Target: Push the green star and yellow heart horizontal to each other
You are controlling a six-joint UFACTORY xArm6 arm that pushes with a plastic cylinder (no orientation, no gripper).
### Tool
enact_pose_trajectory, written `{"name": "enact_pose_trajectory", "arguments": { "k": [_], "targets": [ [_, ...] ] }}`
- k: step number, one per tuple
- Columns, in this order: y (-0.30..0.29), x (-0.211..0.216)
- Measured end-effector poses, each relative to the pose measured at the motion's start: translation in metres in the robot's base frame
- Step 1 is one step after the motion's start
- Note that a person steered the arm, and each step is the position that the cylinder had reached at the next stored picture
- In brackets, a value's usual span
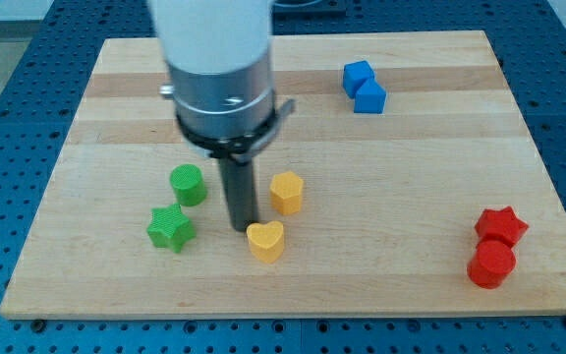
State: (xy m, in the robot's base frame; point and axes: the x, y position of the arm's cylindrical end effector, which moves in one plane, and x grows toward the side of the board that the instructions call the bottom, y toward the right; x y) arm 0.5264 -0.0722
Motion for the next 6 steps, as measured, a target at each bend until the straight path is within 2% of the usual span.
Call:
{"name": "enact_pose_trajectory", "arguments": {
  "k": [2,3,6],
  "targets": [
    [-0.046,0.003],
    [-0.045,0.023],
    [0.029,0.019]
  ]
}}
